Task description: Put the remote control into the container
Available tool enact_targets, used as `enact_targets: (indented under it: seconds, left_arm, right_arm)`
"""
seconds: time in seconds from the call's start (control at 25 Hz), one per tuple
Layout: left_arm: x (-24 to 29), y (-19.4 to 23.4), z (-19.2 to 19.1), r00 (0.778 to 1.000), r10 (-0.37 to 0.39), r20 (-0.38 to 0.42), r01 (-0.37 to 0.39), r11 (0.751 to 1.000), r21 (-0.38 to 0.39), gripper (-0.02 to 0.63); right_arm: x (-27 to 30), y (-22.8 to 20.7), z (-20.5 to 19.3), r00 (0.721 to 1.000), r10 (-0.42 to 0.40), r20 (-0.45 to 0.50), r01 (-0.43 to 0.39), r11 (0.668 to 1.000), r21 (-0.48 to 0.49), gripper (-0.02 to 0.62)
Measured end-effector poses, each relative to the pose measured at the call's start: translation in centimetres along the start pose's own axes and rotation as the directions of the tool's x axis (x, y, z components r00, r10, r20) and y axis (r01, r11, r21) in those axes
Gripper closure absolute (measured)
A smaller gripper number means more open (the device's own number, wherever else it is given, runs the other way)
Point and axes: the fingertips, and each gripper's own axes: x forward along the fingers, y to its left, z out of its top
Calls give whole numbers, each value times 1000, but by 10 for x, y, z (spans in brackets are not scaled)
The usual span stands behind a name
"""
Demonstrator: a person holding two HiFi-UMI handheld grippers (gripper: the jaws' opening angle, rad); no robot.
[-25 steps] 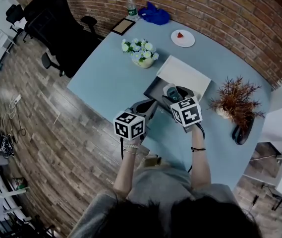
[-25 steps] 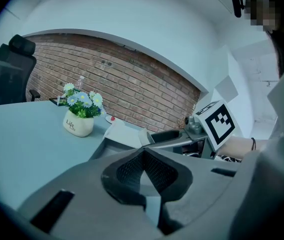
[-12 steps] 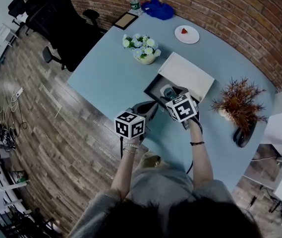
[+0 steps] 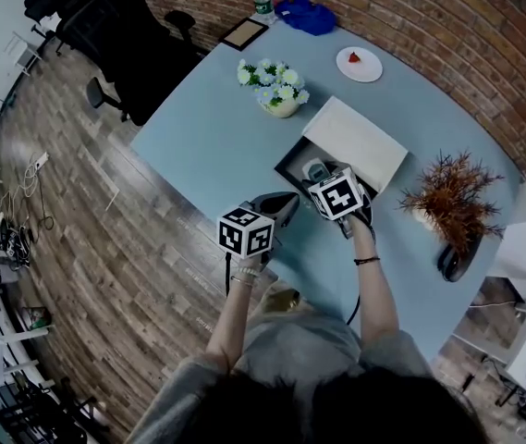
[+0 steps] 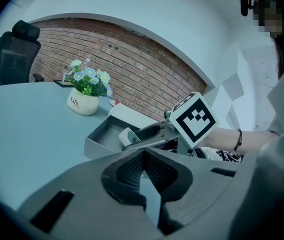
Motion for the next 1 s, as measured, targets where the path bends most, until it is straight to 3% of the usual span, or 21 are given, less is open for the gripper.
enact_targets:
  seconds: [0.36, 0.6, 1.0]
  left_arm:
    - [3, 3, 0, 1000, 4, -4, -4, 1000, -11, 603]
    - [3, 6, 2, 1000, 6, -2, -6, 1000, -14, 603]
    - [5, 3, 0, 1000, -6, -8, 6, 1000, -13, 603]
  right_arm:
    - [17, -1, -14, 995, 15, -101, -18, 1000, -20, 308]
    - [19, -1, -13, 995, 5, -103, -10, 999, -43, 308]
    - [16, 6, -13, 995, 68, -68, -70, 997, -27, 305]
